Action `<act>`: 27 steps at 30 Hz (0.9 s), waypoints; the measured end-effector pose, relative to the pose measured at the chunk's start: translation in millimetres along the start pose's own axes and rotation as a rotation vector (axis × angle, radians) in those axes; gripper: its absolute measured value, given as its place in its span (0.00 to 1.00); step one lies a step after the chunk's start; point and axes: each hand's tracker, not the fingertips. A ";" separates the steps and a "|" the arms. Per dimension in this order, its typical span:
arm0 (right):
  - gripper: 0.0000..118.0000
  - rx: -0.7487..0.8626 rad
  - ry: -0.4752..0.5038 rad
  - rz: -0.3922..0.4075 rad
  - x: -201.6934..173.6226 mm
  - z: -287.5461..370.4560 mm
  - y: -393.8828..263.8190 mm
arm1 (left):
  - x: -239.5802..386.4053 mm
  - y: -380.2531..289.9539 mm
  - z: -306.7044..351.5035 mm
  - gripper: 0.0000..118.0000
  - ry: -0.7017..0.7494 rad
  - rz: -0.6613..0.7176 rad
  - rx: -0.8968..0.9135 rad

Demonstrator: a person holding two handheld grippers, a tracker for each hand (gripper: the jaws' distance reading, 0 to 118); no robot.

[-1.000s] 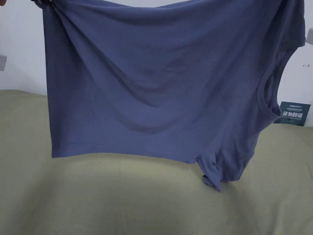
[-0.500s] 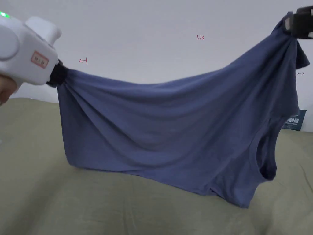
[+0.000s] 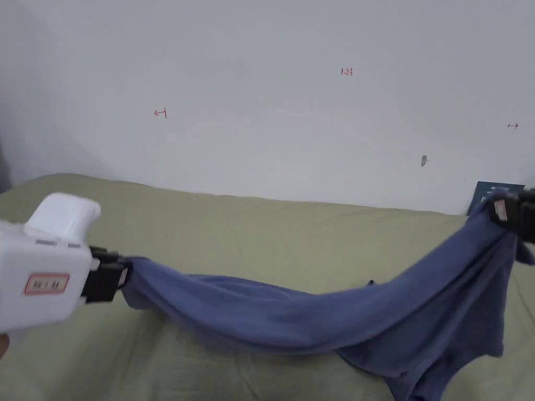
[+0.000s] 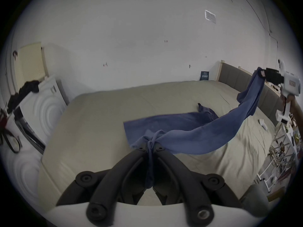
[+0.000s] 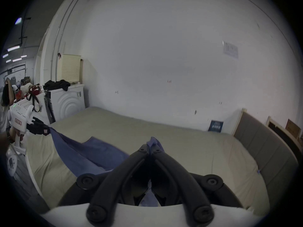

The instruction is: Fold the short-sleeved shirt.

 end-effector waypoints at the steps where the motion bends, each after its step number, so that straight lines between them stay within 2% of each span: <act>1: 0.02 -0.013 0.002 -0.012 -4.0 9.5 -8.7 | 2.7 -9.9 4.8 0.02 -0.006 0.000 -0.004; 4: 0.02 -0.042 0.034 -0.084 -14.6 39.5 -36.2 | 9.0 -38.8 18.2 0.02 -0.015 0.008 -0.025; 12: 0.02 -0.128 0.093 -0.072 -53.8 94.3 -109.9 | 13.3 -111.4 39.5 0.02 -0.025 -0.007 -0.095; 16: 0.02 -0.258 0.114 -0.174 -66.0 98.5 -154.6 | 9.4 -146.3 37.3 0.02 -0.029 0.035 -0.152; 18: 0.02 -0.332 0.084 -0.186 -72.6 99.4 -176.7 | 5.8 -162.4 32.9 0.02 -0.032 0.047 -0.185; 22: 0.02 -0.434 0.081 -0.239 -65.2 104.8 -213.9 | 2.0 -187.2 28.4 0.02 -0.058 0.034 -0.236; 27: 0.02 -0.530 0.046 -0.232 -57.4 110.1 -243.5 | -5.5 -210.9 20.7 0.02 -0.086 0.035 -0.267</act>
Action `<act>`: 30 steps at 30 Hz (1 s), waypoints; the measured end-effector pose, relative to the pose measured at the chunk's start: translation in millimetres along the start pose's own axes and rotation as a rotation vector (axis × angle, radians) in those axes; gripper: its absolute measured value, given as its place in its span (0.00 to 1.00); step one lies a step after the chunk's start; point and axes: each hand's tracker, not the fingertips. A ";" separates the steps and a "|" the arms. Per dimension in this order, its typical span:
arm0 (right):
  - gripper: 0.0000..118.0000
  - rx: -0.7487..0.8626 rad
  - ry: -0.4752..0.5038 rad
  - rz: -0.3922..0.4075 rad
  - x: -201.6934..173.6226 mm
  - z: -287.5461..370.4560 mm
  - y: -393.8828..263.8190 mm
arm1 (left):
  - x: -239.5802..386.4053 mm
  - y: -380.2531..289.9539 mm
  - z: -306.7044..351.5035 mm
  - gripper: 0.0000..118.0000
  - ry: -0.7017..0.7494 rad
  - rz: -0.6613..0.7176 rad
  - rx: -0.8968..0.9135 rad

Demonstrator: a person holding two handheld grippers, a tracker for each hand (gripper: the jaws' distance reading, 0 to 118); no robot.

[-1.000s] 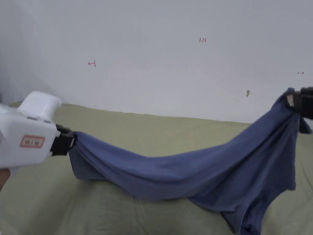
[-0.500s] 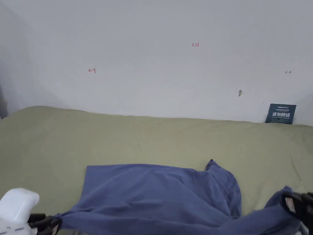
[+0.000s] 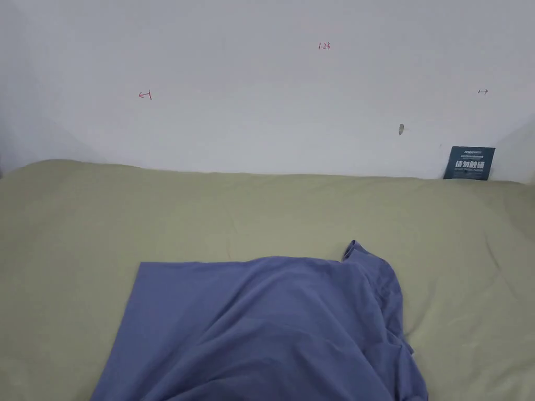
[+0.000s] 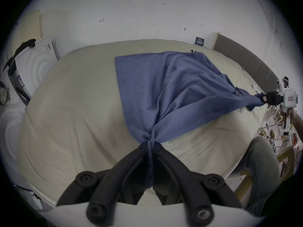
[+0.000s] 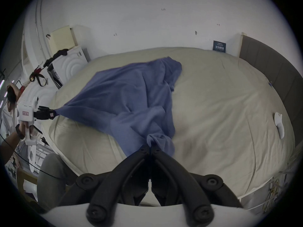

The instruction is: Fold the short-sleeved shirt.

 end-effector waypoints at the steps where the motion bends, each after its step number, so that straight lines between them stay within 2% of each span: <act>1: 0.03 -0.008 0.003 -0.010 2.9 -1.5 -3.1 | -1.6 -2.3 -1.8 0.02 -0.006 -0.002 -0.003; 4: 0.06 -0.017 0.009 -0.077 13.8 -4.9 -7.4 | -3.8 -10.6 -5.5 0.05 -0.029 0.008 0.007; 5: 0.21 -0.010 0.021 -0.120 15.7 -3.2 -8.1 | -2.9 -13.6 -3.6 0.12 -0.029 0.011 0.029; 6: 0.48 -0.015 0.028 -0.155 17.6 -0.9 -7.1 | -2.9 -15.6 -1.1 0.27 -0.034 0.024 0.044; 7: 0.76 -0.017 0.040 -0.183 18.9 2.1 -5.7 | 0.3 -16.2 3.9 0.51 -0.032 0.050 0.047; 8: 0.92 -0.020 0.054 -0.210 20.2 6.6 -4.0 | 2.4 -16.8 10.4 0.71 -0.037 0.089 0.050; 11: 0.92 0.056 0.103 -0.253 13.0 29.8 3.7 | 11.1 -14.0 35.3 0.73 -0.088 0.152 0.089; 13: 0.92 0.074 0.080 -0.225 -0.6 36.5 17.7 | 18.1 -2.9 47.0 0.73 -0.067 0.163 0.118; 15: 0.92 0.116 0.000 -0.162 -21.7 36.6 36.5 | 34.6 17.3 56.2 0.73 -0.049 0.168 0.146; 17: 0.90 0.113 -0.079 -0.121 -46.2 30.0 52.1 | 56.6 36.7 61.7 0.72 0.014 0.135 0.197; 18: 0.84 0.108 -0.117 -0.113 -60.1 28.6 56.3 | 69.9 45.5 63.9 0.69 0.057 0.117 0.202; 19: 0.71 0.104 -0.129 -0.100 -71.7 26.8 57.8 | 78.0 49.2 63.4 0.61 0.088 0.103 0.214; 20: 0.43 0.093 -0.142 -0.063 -85.1 25.3 55.7 | 90.6 52.2 64.8 0.36 0.132 0.100 0.224; 21: 0.14 0.090 -0.163 -0.053 -98.0 21.6 53.8 | 101.9 51.9 66.3 0.06 0.161 0.100 0.231; 22: 0.01 0.106 -0.186 -0.032 -110.5 20.0 47.5 | 113.1 48.7 66.2 0.00 0.175 0.109 0.236; 25: 0.01 0.140 -0.134 -0.042 -137.1 24.8 14.5 | 135.2 18.2 69.4 0.00 0.118 0.172 0.207; 30: 0.01 0.061 -0.064 -0.016 -165.2 31.3 -43.7 | 137.6 -57.7 73.7 0.00 0.109 0.199 0.111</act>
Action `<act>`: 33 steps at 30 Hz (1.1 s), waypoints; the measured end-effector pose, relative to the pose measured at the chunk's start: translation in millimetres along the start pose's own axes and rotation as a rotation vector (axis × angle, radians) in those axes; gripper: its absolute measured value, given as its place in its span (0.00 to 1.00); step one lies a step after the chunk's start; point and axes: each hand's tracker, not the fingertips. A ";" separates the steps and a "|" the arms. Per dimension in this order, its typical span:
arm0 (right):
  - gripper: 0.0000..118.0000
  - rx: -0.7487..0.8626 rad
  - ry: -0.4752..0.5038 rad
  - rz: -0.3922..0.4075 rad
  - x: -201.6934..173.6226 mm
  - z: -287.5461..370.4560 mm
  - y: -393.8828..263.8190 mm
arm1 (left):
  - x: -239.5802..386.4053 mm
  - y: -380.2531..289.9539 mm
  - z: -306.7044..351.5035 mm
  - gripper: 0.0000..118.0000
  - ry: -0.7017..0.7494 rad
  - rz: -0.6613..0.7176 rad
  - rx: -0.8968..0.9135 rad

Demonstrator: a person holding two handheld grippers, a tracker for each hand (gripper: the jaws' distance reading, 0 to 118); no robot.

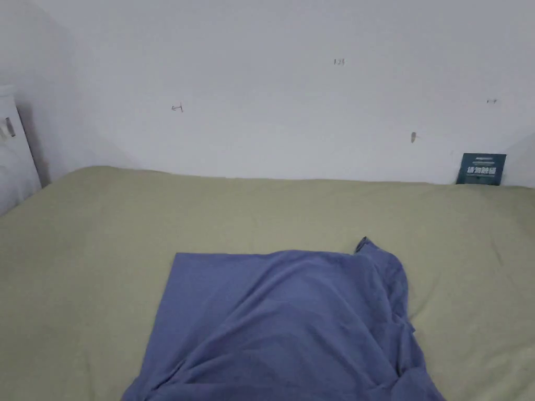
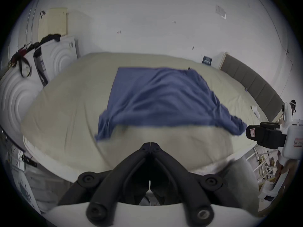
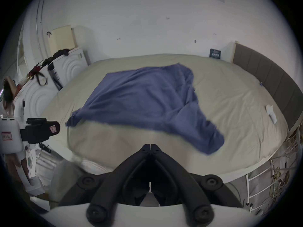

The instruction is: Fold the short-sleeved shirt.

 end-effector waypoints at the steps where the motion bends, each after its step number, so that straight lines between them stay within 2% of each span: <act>1: 0.01 -0.012 0.021 0.001 -1.3 0.7 -4.9 | -2.8 -9.1 2.0 0.00 0.002 0.017 -0.021; 3: 0.01 -0.019 0.049 -0.001 -5.9 2.5 -9.6 | -16.2 -16.1 4.9 0.00 0.007 0.071 -0.021; 7: 0.01 0.006 0.070 0.006 -1.3 3.8 -0.7 | -32.7 -5.4 -2.0 0.00 0.054 0.096 0.006; 8: 0.01 0.020 0.072 0.001 2.2 4.8 3.2 | -39.2 -0.8 -7.5 0.10 0.067 0.107 0.021; 9: 0.01 0.034 0.074 -0.008 7.2 6.0 7.4 | -41.7 4.9 -13.3 0.25 0.083 0.126 0.042; 10: 0.01 0.042 0.080 -0.025 12.8 7.2 11.1 | -46.6 9.2 -19.3 0.51 0.092 0.135 0.050; 11: 0.01 0.052 0.077 -0.056 18.8 10.9 15.0 | -53.3 14.6 -28.6 0.81 0.095 0.145 0.046; 12: 0.01 0.064 0.083 -0.088 25.8 13.4 18.1 | -59.4 18.8 -38.3 0.87 0.107 0.160 0.040; 15: 0.01 0.071 0.088 -0.145 44.5 19.8 25.0 | -72.2 24.3 -66.4 0.87 0.106 0.192 0.008; 22: 0.01 0.074 0.006 -0.179 74.9 16.4 31.8 | -83.6 26.7 -137.0 0.86 0.167 0.182 -0.101; 23: 0.01 0.073 -0.003 -0.187 80.3 14.9 31.6 | -85.9 25.5 -143.8 0.78 0.138 0.185 -0.112; 25: 0.01 0.077 -0.029 -0.200 89.6 13.0 30.2 | -84.0 25.7 -144.9 0.51 0.184 0.180 -0.107; 26: 0.01 0.069 -0.047 -0.202 94.9 10.5 29.9 | -83.6 27.4 -138.4 0.20 0.237 0.148 -0.067; 27: 0.03 0.054 -0.069 -0.201 99.4 6.6 30.2 | -87.0 29.3 -134.9 0.04 0.247 0.163 -0.055; 28: 0.09 0.036 -0.080 -0.192 105.1 0.2 29.5 | -94.1 30.1 -131.5 0.04 0.197 0.191 -0.034; 29: 0.35 -0.002 -0.100 -0.170 111.4 -8.0 28.8 | -97.2 32.1 -124.7 0.04 0.106 0.241 -0.026; 30: 0.64 -0.057 -0.109 -0.139 116.9 -19.0 28.8 | -96.4 34.1 -122.8 0.04 0.100 0.263 -0.045; 31: 0.82 -0.109 -0.110 -0.106 120.6 -31.4 28.9 | -93.9 35.4 -122.2 0.03 0.128 0.235 -0.045; 32: 0.83 -0.151 -0.112 -0.070 123.8 -43.9 26.5 | -88.4 36.2 -122.0 0.04 0.139 0.189 -0.041; 33: 0.80 -0.156 -0.122 -0.038 125.2 -53.5 24.6 | -83.3 41.4 -119.0 0.04 0.140 0.175 -0.043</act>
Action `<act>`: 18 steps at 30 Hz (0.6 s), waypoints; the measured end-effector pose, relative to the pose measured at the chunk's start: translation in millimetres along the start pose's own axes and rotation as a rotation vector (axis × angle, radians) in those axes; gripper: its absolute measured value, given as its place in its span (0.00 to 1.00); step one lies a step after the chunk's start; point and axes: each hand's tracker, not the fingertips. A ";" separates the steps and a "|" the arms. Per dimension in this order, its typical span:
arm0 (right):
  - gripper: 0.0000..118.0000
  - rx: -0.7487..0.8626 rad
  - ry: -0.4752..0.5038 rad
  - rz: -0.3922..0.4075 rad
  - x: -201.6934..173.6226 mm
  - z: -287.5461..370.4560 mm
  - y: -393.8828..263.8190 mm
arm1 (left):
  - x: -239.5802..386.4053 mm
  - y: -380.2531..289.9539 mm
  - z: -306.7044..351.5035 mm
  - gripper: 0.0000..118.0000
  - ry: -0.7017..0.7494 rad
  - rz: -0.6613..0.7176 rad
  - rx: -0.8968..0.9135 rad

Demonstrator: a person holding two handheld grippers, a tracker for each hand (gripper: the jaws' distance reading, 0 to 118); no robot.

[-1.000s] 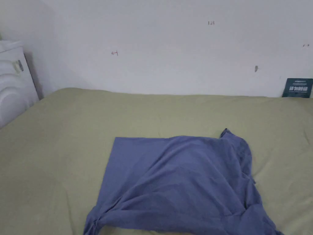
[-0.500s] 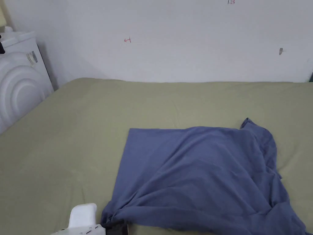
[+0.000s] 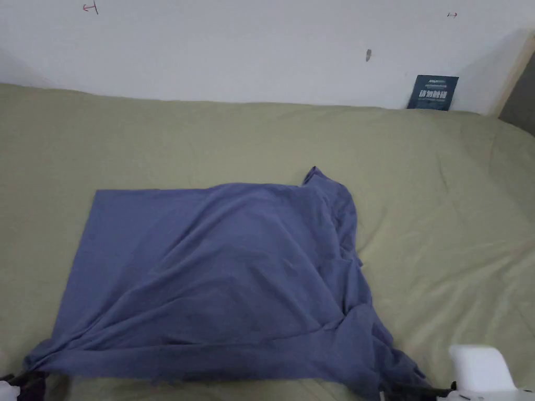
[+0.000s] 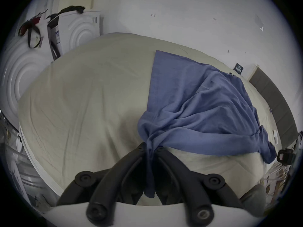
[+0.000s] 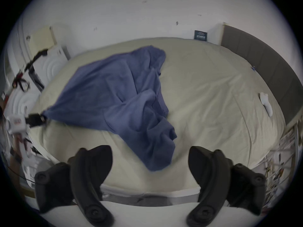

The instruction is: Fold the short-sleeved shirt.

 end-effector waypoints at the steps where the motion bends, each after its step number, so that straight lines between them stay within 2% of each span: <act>1: 0.80 0.004 0.002 0.008 0.2 -8.1 0.1 | 2.9 0.7 0.7 0.03 0.003 -0.006 -0.003; 3: 0.80 -0.013 0.007 -0.010 0.6 -29.7 3.3 | 7.9 0.2 2.1 0.03 0.008 -0.012 0.002; 5: 0.80 0.011 0.003 -0.063 4.3 -42.4 3.5 | 10.1 4.3 5.9 0.04 0.004 -0.012 0.001; 6: 0.75 0.036 0.003 -0.077 6.1 -49.6 6.8 | 12.9 4.5 7.1 0.04 0.013 -0.026 0.001; 7: 0.61 0.049 0.013 -0.085 8.4 -55.5 7.3 | 15.0 4.6 7.6 0.03 0.019 -0.038 -0.001; 8: 0.27 0.032 0.018 -0.083 10.5 -58.8 8.8 | 11.4 6.4 5.4 0.03 0.018 -0.041 -0.003; 9: 0.08 0.017 0.017 -0.097 11.4 -59.2 9.8 | 11.1 6.9 5.4 0.03 0.015 -0.041 -0.005; 12: 0.08 0.052 0.011 -0.112 5.2 -45.4 7.4 | 10.8 8.1 6.2 0.03 0.005 -0.053 -0.013; 15: 0.08 0.141 -0.041 -0.011 -8.6 -27.4 4.7 | 12.5 8.9 10.7 0.04 0.013 -0.076 0.005; 18: 0.08 0.197 -0.054 0.002 -14.3 -13.1 3.6 | 9.9 9.6 13.3 0.03 0.012 -0.091 0.014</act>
